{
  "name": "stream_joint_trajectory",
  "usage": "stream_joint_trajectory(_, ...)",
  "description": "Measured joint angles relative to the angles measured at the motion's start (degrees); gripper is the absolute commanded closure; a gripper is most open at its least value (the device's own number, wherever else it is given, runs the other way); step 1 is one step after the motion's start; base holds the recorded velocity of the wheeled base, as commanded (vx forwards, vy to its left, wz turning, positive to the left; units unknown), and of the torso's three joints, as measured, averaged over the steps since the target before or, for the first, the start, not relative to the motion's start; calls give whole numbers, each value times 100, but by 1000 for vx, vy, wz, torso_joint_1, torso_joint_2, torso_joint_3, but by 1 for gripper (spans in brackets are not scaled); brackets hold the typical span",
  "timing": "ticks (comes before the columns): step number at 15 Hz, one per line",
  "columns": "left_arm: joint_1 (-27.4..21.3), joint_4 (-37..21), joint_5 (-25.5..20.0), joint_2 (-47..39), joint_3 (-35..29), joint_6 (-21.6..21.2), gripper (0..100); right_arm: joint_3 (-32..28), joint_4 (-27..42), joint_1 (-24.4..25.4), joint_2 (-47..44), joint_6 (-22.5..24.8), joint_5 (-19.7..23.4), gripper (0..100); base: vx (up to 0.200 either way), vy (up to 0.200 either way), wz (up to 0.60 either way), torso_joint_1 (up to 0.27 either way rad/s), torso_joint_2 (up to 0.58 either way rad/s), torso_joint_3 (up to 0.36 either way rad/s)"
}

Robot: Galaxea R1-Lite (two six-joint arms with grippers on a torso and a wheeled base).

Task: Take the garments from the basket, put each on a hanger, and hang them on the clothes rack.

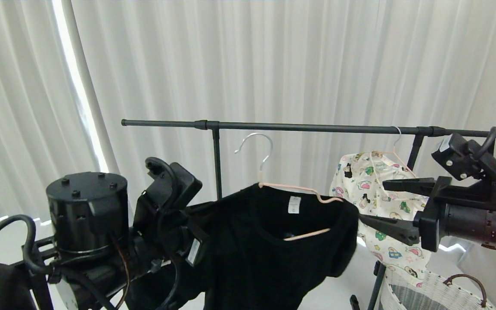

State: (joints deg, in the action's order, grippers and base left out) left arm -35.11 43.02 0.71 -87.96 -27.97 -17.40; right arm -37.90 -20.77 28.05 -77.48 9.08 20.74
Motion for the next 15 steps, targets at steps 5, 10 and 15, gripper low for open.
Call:
stream_joint_trajectory(5, -157, 756, -572, -13, 940, -650, 100, -60, 468, 1228, -11, 306, 59, 0, 0, 0, 0, 0, 0, 0)
stream_joint_trajectory(10, -345, 818, -686, -5, 975, -870, 100, -115, 786, 1742, -346, 725, 59, 0, 0, 0, 0, 0, 0, 0)
stream_joint_trajectory(15, -380, 1007, -702, -5, 972, -1002, 100, -126, 1040, 1883, -713, 723, 17, 0, 0, 0, 0, 0, 0, 0)
